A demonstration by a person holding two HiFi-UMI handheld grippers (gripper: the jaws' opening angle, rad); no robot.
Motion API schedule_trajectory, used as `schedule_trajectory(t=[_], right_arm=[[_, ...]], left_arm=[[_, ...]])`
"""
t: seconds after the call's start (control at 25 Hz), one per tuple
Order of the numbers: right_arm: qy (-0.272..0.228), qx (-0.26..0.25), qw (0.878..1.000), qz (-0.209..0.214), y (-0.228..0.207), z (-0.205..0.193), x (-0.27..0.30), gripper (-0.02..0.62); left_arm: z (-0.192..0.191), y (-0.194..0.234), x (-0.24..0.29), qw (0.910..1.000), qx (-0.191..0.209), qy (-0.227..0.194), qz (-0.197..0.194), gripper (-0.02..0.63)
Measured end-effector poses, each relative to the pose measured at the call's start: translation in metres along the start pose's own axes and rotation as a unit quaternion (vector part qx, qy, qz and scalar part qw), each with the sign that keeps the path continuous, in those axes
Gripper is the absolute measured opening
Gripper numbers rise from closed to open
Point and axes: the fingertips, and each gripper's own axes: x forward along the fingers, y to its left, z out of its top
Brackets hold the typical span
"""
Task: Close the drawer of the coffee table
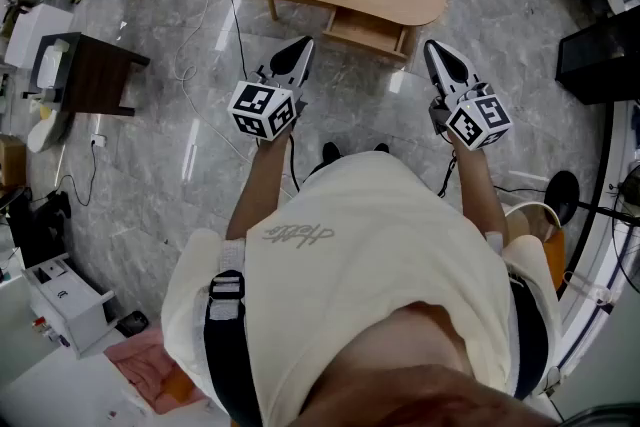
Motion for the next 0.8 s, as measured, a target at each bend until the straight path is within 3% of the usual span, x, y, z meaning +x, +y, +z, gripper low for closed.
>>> schedule_trajectory(t=[0.6,0.8], right_arm=[[0.027,-0.040,0.999,-0.011,0.020,-0.015,0.016,-0.006],[0.033,-0.030,0.999,-0.005,0.029,-0.021,0.034,-0.006]], left_arm=[[-0.017,0.019,-0.014,0.9997,-0.012,0.019,0.001,0.005],[-0.020,0.036,-0.020,0.9996,-0.022,0.016,-0.001,0.005]])
